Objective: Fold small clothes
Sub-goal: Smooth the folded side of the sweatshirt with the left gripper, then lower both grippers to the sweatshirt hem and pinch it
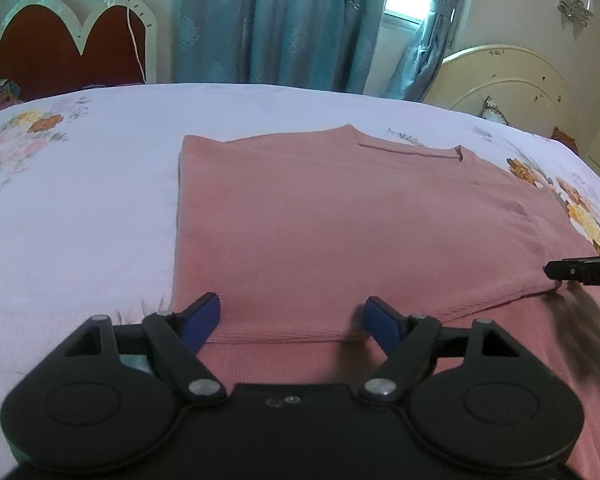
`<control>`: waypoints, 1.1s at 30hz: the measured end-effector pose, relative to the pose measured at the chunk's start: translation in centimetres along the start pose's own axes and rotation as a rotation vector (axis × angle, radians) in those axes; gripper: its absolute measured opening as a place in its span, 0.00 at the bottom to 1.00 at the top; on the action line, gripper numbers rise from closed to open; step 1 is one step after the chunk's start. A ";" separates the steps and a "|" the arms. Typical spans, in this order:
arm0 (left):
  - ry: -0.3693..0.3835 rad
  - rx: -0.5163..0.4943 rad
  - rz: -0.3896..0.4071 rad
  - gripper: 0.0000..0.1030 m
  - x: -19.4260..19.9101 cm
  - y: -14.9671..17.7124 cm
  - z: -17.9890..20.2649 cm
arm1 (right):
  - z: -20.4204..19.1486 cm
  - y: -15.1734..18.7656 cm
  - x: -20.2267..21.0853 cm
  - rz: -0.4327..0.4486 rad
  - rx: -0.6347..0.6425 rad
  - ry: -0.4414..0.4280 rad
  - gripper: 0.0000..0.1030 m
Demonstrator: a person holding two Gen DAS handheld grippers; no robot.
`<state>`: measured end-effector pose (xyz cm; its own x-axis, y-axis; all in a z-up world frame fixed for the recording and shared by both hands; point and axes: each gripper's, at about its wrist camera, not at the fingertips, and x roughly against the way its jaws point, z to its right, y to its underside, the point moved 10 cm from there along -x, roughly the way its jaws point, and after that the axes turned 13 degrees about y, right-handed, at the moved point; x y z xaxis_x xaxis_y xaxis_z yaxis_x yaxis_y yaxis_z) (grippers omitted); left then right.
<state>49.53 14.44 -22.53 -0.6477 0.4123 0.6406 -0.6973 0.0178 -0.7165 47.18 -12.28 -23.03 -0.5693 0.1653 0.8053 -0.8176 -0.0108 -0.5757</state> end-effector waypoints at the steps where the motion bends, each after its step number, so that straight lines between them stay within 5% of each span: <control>1: -0.001 0.010 0.001 0.76 0.1 0.0 0.0 | 0.0 0.0 -0.1 0.000 -0.004 -0.003 0.27; 17: -0.081 -0.058 -0.056 0.82 -0.3 0.1 1.0 | 0.5 -0.1 -0.3 -0.019 0.023 -0.079 0.30; 18: -0.075 -0.063 -0.063 0.90 0.0 0.2 1.3 | 0.6 -0.3 0.0 -0.022 0.013 -0.092 0.33; 20: -0.084 -0.097 -0.053 1.00 1.6 0.5 2.1 | 1.7 -0.6 1.6 0.021 -0.041 -0.113 0.81; 21: -0.083 -0.114 -0.034 1.00 2.7 0.9 2.6 | 2.7 -0.6 3.1 0.074 -0.063 -0.111 0.83; 24: -0.078 -0.094 -0.032 0.99 6.0 3.2 3.1 | 5.1 0.9 6.1 0.104 -0.065 -0.134 0.82; 28: -0.026 0.002 -0.038 0.80 10.5 7.3 2.6 | 10.5 4.7 9.1 0.057 -0.157 -0.156 0.54; 33: -0.037 0.061 -0.064 0.79 15.1 12.2 2.0 | 16.8 10.8 11.9 -0.033 -0.296 -0.189 0.57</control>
<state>30.63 19.07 -21.07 -0.6112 0.3783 0.6952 -0.7543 -0.0127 -0.6564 30.10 -27.00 -17.33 -0.5715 -0.0247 0.8202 -0.7911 0.2822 -0.5427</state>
